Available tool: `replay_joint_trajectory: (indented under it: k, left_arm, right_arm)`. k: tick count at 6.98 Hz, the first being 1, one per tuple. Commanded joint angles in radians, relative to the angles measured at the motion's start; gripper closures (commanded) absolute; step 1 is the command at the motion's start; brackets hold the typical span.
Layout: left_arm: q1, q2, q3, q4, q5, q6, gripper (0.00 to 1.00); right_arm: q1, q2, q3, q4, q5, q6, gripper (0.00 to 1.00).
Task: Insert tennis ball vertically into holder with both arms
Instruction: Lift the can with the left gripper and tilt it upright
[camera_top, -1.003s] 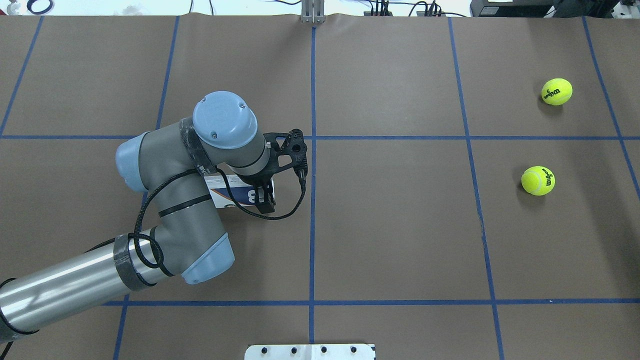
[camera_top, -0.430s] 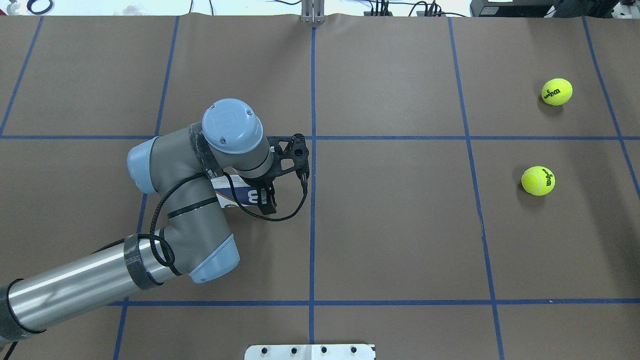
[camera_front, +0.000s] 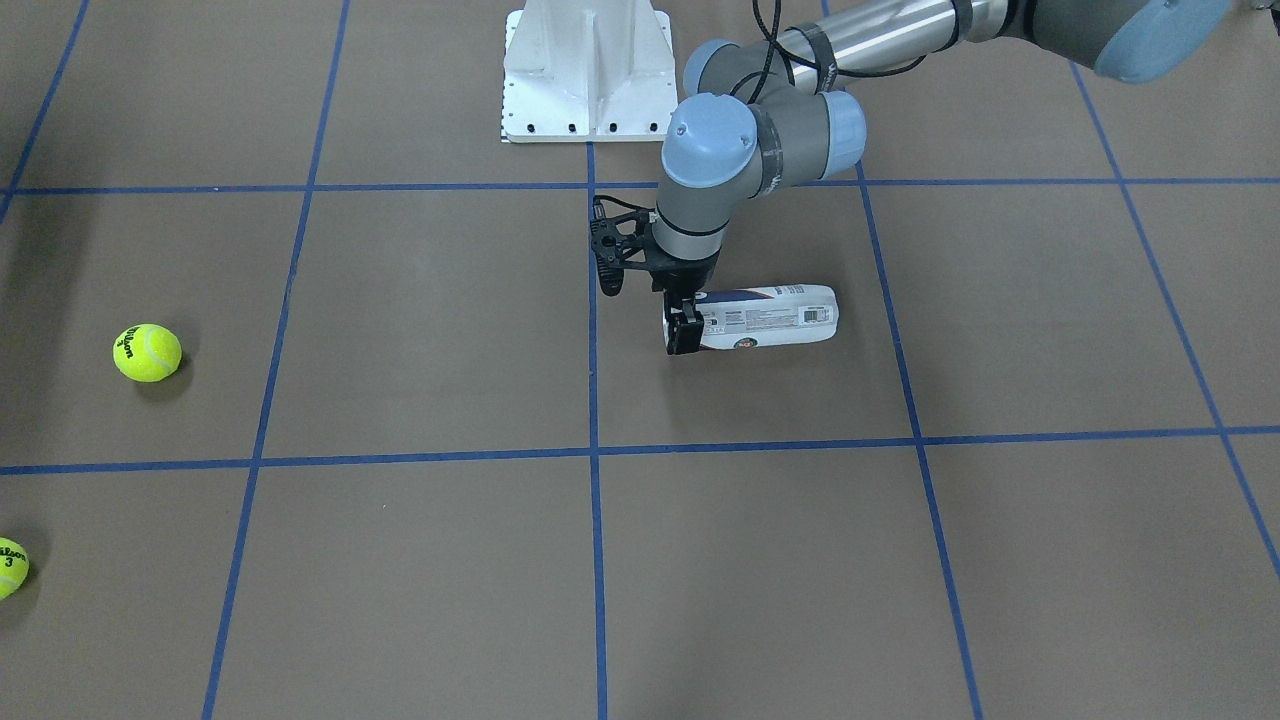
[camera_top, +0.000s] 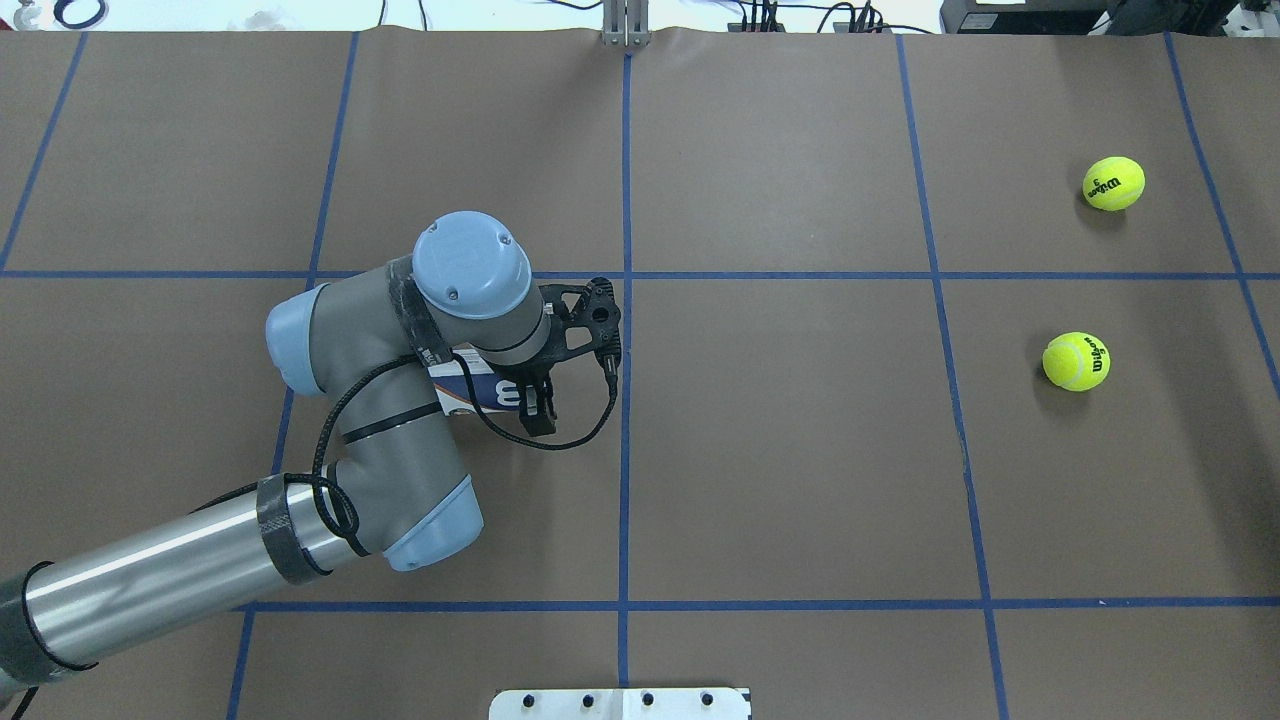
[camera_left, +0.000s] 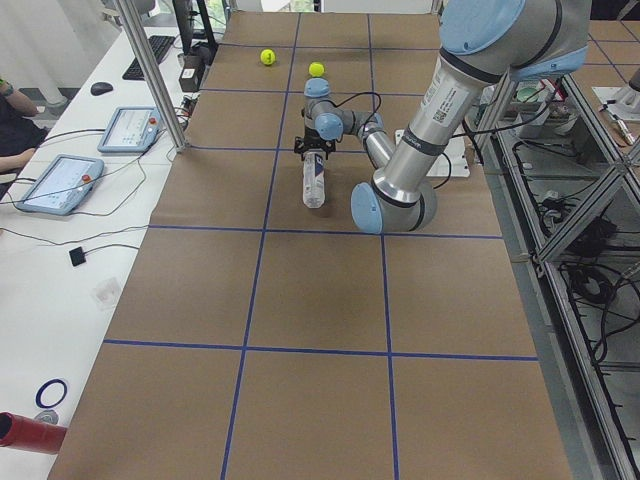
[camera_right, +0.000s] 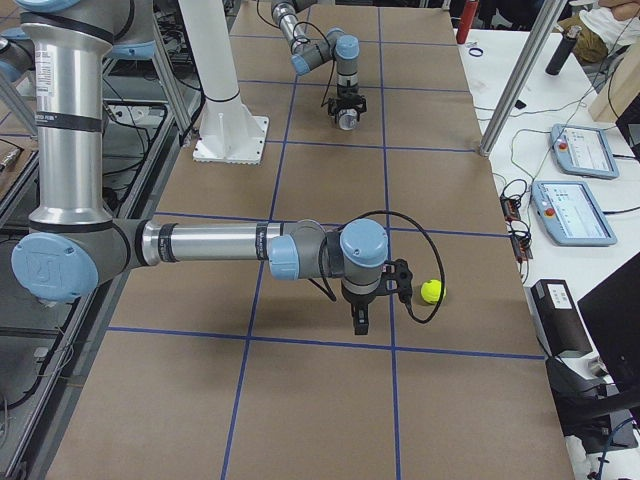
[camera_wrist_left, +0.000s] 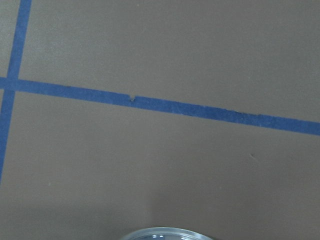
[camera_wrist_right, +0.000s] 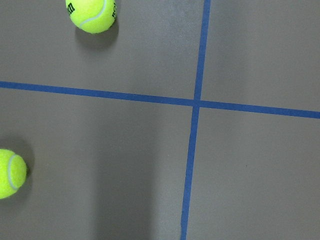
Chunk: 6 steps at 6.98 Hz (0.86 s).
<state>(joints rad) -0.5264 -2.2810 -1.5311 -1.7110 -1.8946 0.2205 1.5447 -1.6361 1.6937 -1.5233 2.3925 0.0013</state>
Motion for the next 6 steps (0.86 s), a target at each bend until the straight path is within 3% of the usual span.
replay_joint_trajectory:
  k: [1,2,4,6]
  left_arm:
    - [0.008,0.000,0.011,-0.001,0.000,-0.004,0.02]
    - [0.008,-0.003,0.009,-0.001,0.000,-0.009,0.18]
    - [0.008,-0.012,0.002,-0.001,0.000,-0.039,0.64]
    - [0.000,-0.072,-0.033,-0.001,0.029,-0.074,0.83]
  right_arm:
    - [0.000,-0.001,0.001,0.000,0.001,0.000,0.00]
    - [0.000,-0.001,0.001,0.000,0.001,0.000,0.00]
    - [0.000,-0.001,0.003,0.000,0.001,0.000,0.00]
    - [0.000,0.001,0.003,0.000,0.001,0.000,0.00]
